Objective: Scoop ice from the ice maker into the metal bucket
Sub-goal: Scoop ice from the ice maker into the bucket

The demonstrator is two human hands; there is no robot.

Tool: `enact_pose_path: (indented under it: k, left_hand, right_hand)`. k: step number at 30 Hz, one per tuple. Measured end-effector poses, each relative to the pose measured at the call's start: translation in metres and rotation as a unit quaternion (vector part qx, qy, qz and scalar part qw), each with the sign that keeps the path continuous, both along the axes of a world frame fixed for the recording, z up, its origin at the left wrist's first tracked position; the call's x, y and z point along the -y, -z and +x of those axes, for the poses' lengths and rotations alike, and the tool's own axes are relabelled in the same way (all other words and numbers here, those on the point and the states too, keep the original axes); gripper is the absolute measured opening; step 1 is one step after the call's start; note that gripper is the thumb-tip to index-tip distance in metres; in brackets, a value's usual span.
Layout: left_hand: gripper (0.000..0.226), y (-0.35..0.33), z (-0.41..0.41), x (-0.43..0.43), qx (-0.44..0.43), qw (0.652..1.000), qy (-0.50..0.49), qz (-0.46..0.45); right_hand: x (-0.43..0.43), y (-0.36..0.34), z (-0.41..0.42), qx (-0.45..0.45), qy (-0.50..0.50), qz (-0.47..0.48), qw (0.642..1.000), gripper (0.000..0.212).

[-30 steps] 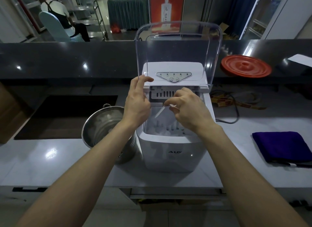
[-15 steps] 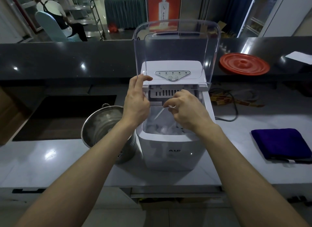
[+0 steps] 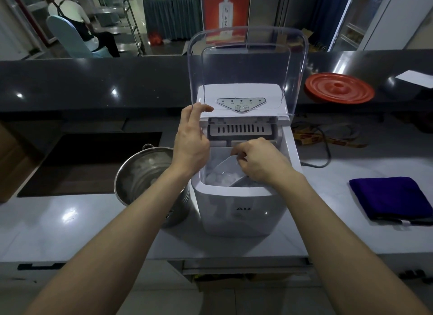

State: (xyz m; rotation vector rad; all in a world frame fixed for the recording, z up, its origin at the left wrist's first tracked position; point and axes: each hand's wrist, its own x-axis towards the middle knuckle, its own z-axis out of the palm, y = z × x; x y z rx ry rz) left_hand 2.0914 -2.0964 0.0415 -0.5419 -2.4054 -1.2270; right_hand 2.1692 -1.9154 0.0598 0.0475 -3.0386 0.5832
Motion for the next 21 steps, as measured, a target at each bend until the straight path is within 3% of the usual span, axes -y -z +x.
enact_pose_path:
  k: [11, 21]
  left_hand:
    - [0.067, 0.001, -0.001, 0.0, 0.003, 1.0, 0.001, 0.0]
    - [0.07, 0.003, -0.003, 0.0, 0.006, 1.0, 0.002, -0.001]
  right_hand:
    - [0.009, 0.009, -0.005, 0.066, 0.049, -0.029, 0.996, 0.022]
    - [0.005, 0.01, -0.007, 0.058, 0.077, -0.037, 0.995, 0.025]
